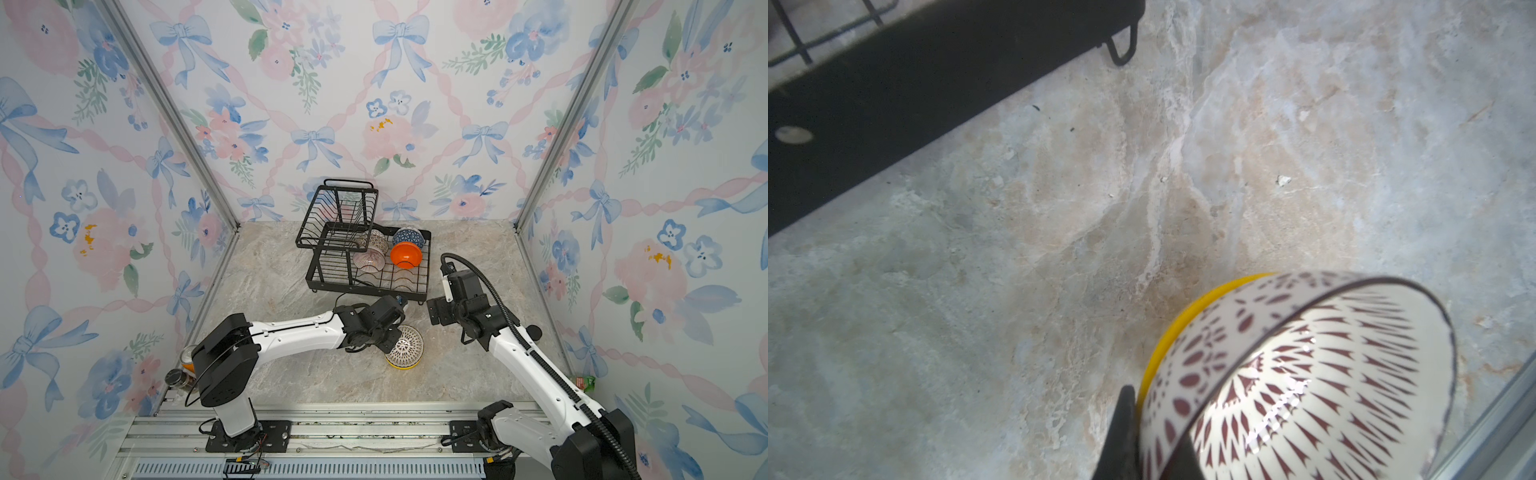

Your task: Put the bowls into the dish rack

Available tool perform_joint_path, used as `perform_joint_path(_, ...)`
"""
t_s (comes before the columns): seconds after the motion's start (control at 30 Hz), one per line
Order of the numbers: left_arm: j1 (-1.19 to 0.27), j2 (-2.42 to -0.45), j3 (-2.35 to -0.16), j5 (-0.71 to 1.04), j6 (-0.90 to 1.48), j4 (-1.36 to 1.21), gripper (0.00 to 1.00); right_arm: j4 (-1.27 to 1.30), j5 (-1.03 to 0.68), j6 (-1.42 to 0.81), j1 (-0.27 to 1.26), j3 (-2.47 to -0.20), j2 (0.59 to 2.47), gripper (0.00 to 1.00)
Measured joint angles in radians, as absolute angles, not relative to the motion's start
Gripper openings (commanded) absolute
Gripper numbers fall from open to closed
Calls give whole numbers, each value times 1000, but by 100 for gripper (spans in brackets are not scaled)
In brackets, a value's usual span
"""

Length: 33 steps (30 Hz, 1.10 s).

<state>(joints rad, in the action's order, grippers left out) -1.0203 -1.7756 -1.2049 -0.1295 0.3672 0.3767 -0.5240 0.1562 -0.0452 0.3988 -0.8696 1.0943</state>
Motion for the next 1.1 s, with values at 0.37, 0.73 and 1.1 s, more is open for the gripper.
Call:
perform_joint_path(0.37, -1016, -1773, -1205, -130, 367, 380, 0, -524, 156, -45, 399, -870, 1094, 97)
perform_joint_path(0.73, -987, -1726, -1214, -122, 368, 400, 0, -524, 156, -45, 399, -870, 1084, 97)
perform_joint_path(1.1, -968, -1606, -1217, -139, 368, 403, 0, -555, 65, -50, 382, -894, 1032, 97)
